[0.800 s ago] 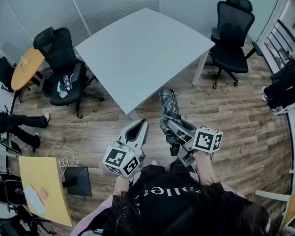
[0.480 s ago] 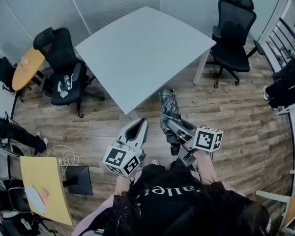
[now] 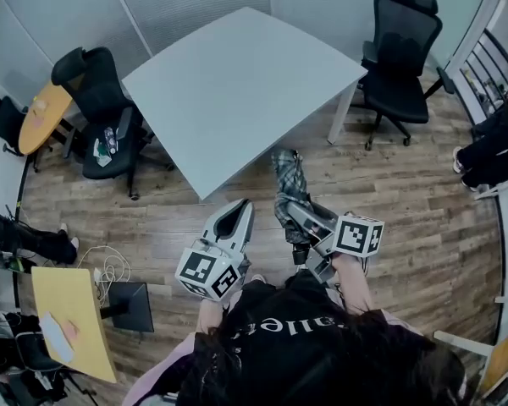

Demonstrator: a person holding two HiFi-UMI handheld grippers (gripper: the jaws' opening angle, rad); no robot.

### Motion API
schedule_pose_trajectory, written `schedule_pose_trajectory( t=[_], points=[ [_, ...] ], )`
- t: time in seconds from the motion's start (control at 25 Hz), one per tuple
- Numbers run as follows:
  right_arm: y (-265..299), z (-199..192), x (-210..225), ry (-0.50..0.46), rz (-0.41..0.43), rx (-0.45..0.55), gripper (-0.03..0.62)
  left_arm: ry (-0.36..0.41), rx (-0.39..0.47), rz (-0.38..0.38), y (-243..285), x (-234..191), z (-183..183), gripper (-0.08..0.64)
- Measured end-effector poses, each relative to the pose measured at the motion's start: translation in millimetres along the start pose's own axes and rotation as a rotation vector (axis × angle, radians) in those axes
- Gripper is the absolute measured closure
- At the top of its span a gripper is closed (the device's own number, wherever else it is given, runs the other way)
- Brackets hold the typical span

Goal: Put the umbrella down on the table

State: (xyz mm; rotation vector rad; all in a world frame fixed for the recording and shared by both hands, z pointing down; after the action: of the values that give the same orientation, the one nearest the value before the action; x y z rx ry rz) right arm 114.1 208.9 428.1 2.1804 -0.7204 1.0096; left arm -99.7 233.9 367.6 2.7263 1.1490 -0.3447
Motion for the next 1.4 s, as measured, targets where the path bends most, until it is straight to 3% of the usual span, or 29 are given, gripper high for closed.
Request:
schedule_pose_trajectory(
  t=[0.76, 1.04, 1.4],
  points=[
    [-54.9, 67.6, 79.1, 0.003, -0.025, -0.021, 0.38, -0.015, -0.017, 0.0, 99.0, 55.3, -23.5, 0.534],
    [-40.2, 77.6, 90.0, 0.026, -0.009, -0.032, 0.38, -0.01, -0.027, 0.014, 111.8, 43.7, -18.0, 0.534],
    [2.8, 104.9, 104.7, 0.034, -0.034, -0.02, 0.38, -0.006, -0.027, -0.007, 146.9, -11.0, -11.3, 0.534]
  ],
)
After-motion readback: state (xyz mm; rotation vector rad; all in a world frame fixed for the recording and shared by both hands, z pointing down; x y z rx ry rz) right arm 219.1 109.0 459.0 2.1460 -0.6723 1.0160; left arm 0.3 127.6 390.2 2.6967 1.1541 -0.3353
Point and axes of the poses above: the fingertips, and each gripper's own axes: y forward along the fingers, x to its right, z out of its top, the point moved 8 cm from there along -y, backward along the fingers, and after that the axes turned 7 degrees about -z, right-handed, at the moved point
